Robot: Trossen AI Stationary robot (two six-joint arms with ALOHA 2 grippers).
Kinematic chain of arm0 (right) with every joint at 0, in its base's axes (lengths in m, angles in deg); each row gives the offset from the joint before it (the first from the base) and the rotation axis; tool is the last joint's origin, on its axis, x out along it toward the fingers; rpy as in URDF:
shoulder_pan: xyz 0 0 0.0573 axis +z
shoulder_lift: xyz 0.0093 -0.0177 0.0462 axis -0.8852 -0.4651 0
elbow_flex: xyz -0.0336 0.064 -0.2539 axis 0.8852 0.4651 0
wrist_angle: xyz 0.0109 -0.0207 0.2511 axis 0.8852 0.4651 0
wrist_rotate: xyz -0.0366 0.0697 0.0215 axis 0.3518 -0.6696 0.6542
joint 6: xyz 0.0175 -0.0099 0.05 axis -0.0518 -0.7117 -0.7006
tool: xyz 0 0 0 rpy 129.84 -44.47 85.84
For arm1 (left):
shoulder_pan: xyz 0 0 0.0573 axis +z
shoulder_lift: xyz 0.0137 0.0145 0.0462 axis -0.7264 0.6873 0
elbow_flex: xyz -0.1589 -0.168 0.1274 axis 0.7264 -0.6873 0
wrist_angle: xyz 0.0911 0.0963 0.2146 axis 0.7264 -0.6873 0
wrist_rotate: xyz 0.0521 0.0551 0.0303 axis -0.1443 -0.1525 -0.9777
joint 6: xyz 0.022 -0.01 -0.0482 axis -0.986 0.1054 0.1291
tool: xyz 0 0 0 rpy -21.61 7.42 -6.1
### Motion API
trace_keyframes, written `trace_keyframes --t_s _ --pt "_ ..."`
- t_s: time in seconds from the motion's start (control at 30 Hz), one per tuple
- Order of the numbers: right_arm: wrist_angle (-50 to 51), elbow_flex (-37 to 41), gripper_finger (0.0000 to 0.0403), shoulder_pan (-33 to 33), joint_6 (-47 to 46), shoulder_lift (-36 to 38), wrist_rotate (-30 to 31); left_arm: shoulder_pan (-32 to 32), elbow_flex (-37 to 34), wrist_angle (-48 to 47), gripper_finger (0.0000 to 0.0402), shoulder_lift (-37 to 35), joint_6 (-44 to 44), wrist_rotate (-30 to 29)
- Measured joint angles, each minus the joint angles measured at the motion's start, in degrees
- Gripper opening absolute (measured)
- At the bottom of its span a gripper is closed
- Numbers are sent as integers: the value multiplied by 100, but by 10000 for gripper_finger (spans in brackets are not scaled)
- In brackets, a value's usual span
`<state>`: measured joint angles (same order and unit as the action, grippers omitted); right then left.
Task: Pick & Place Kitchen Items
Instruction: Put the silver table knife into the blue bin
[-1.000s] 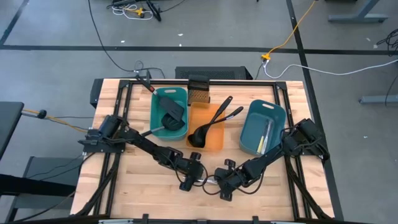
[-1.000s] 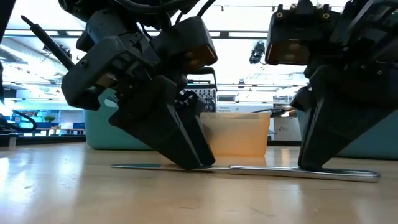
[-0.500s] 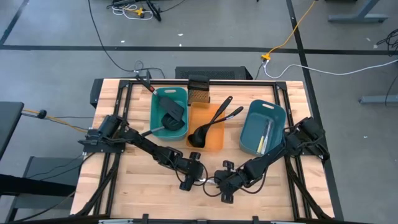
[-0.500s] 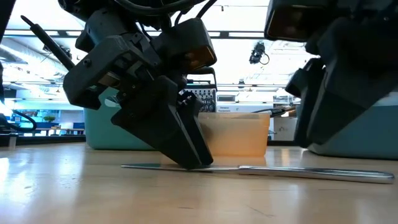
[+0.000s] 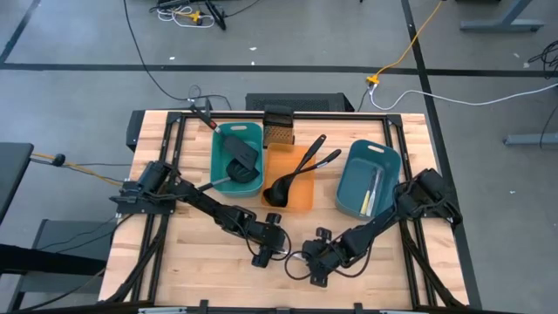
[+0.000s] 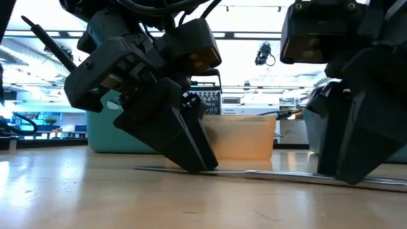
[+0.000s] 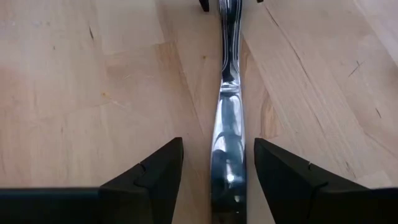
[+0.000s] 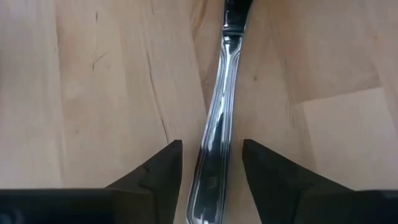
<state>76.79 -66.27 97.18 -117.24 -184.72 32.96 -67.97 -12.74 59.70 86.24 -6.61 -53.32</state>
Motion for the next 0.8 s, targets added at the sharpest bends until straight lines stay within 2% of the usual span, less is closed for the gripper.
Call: trace_keyframes --t_s 0.3,0.37,0.63,0.8 --pt "264 -29 169 -5 -124 -237 41 2 -4 20 204 0 -7 -2" --pt "286 -47 151 -48 -124 -322 -34 0 -4 20 204 0 -7 0" --pt "241 -62 38 -138 -134 -353 -219 0 -4 22 204 0 -3 6" --pt "132 -62 15 -203 -55 -355 -408 0 -4 22 204 0 -6 15"
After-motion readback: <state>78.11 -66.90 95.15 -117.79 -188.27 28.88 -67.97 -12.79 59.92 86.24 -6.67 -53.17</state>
